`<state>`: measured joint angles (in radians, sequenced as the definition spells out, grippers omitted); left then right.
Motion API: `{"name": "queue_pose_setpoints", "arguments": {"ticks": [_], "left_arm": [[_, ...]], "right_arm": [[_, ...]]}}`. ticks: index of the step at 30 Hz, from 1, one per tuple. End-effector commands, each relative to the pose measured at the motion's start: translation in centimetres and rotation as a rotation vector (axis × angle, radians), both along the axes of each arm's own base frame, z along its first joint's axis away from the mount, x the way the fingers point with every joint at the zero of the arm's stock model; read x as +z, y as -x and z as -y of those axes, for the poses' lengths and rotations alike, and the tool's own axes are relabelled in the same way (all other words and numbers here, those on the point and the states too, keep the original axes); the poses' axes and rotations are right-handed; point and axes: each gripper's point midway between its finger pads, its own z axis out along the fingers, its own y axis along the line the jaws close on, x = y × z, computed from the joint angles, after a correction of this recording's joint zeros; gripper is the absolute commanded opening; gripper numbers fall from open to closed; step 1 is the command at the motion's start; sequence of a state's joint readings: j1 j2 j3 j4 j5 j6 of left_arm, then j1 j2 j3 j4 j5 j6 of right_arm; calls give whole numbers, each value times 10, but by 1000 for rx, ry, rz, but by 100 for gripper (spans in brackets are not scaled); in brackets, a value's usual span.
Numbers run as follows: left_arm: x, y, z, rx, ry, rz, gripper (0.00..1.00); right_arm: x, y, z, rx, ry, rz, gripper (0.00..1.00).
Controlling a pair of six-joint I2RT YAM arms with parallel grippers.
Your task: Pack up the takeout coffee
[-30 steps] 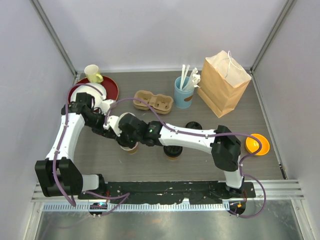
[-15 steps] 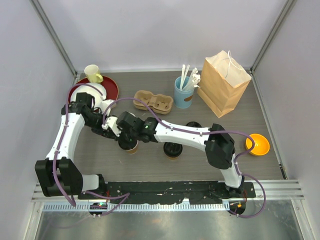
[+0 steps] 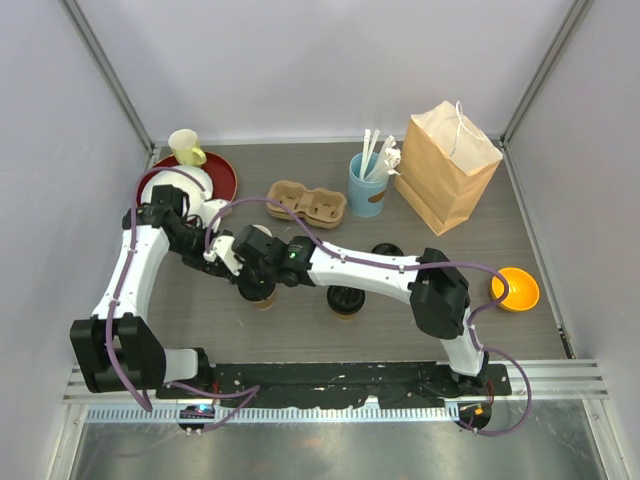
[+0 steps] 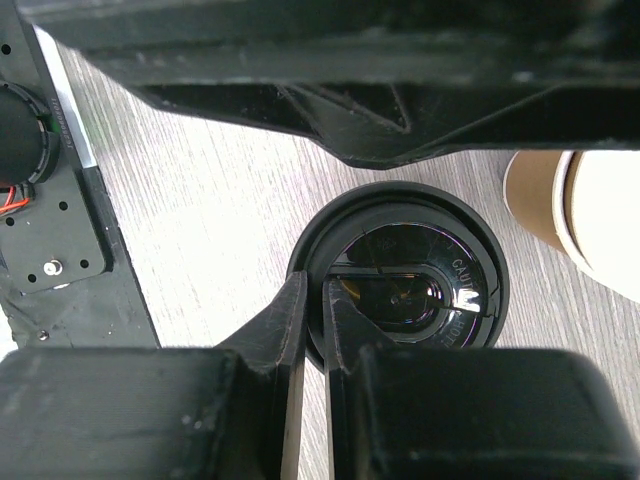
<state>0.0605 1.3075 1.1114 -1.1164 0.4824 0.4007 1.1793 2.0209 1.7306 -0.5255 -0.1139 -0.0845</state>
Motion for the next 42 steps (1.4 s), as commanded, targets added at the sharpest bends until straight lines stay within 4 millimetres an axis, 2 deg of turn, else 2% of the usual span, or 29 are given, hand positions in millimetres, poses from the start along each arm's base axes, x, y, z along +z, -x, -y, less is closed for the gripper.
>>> {"name": "queue_pose_setpoints", "arguments": {"ticks": [1, 7, 14, 20, 26, 28, 33, 39, 41, 42], "left_arm": [[6, -6, 0, -5, 7, 30, 64], [6, -5, 0, -6, 5, 29, 64], [6, -5, 0, -9, 4, 32, 64], [6, -5, 0, -10, 9, 29, 64], [6, -4, 1, -10, 13, 25, 64], [7, -4, 3, -6, 26, 23, 64], [12, -1, 22, -13, 131, 7, 64], [12, 1, 29, -29, 152, 2, 64], [11, 1, 32, -36, 153, 2, 63], [11, 1, 33, -39, 151, 3, 63]], "right_arm": [[14, 0, -3, 7, -29, 34, 1], [11, 5, -6, 22, -38, 5, 1], [2, 7, 5, 9, -23, -7, 1], [-3, 12, 3, 14, -42, -41, 1], [13, 10, 0, 19, -81, -43, 1], [14, 7, 2, 8, -95, -67, 1], [-6, 3, 8, -5, -68, -86, 1], [-4, 5, 7, 6, -82, -97, 1], [0, 6, 6, 6, -92, -104, 5], [2, 6, 6, 7, -97, -104, 12]]}}
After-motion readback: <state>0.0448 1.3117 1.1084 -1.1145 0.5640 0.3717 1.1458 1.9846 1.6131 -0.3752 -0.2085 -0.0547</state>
